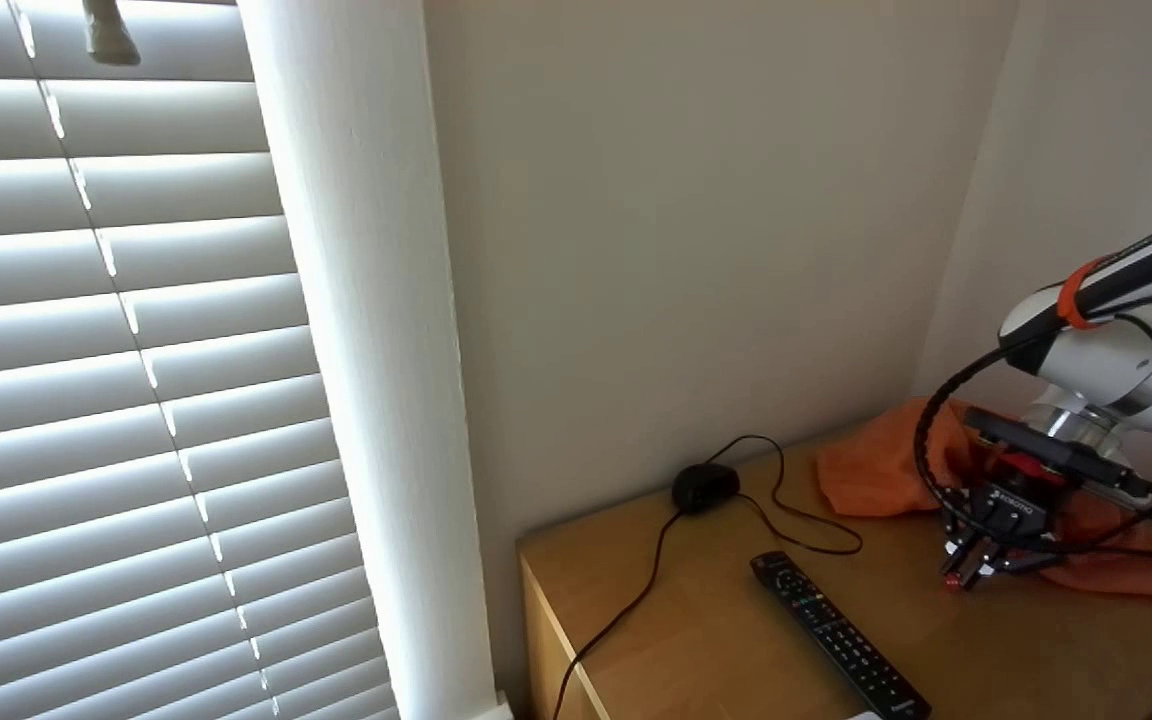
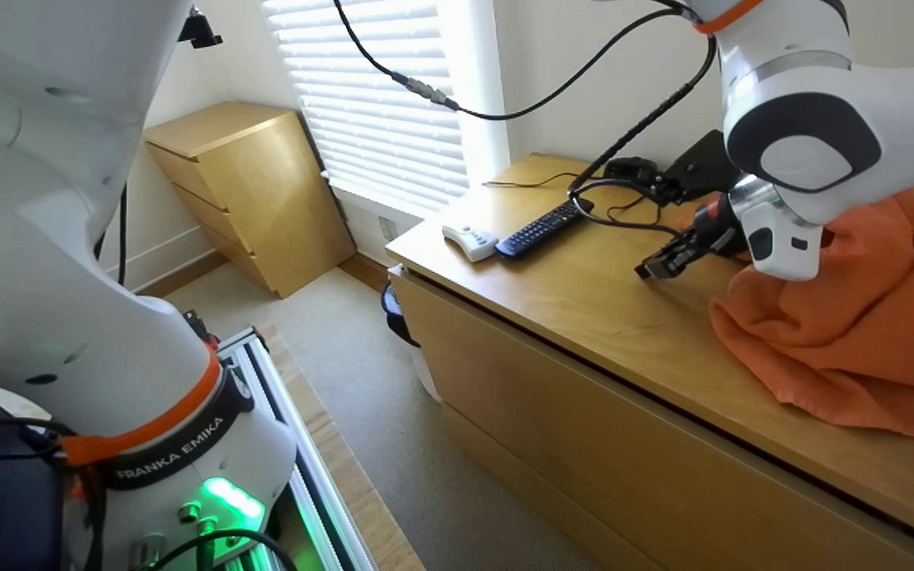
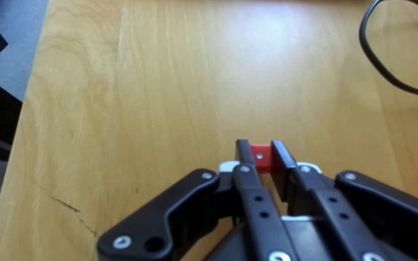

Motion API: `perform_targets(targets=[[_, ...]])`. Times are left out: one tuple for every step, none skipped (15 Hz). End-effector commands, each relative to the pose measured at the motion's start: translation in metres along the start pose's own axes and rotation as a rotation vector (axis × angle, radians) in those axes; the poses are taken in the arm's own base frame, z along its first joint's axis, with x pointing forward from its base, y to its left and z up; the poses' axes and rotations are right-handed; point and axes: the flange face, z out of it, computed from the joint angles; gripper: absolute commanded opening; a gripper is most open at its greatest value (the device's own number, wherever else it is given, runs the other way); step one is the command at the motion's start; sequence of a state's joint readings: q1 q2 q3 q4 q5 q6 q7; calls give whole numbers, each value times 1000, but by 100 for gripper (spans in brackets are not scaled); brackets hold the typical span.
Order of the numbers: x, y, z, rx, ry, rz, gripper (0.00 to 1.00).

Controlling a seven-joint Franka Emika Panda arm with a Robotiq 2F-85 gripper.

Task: Turn the die on its left side

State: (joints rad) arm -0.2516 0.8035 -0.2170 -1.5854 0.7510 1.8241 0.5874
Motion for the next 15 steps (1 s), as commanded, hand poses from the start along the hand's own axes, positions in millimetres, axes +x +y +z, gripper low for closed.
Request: perform_targets(targets=[[-30,-8,-1,-59,155,19,4],[-36,-12,0,-81,200,17,4],[-44,-15,3,-100,249,13,4],[-49,-18,7,-117,296,3,4],[-55,-21,10,-132,344,-5,4],[-60,-24,15,-144,394,-19,4],[-66,-26,19,-157,435,-27,4],[-72,-27,21,-164,479,-44,4],[-78,-28,23,-170,522,-55,4],[-83,-29,26,-175,556,-71,4],[-87,-29,28,-178,591,-84,4],[-92,-29,31,-179,624,-92,4],[-94,-28,33,-179,660,-103,4],[-97,-28,36,-178,694,-112,4],[-98,-26,39,-173,724,-118,4]])
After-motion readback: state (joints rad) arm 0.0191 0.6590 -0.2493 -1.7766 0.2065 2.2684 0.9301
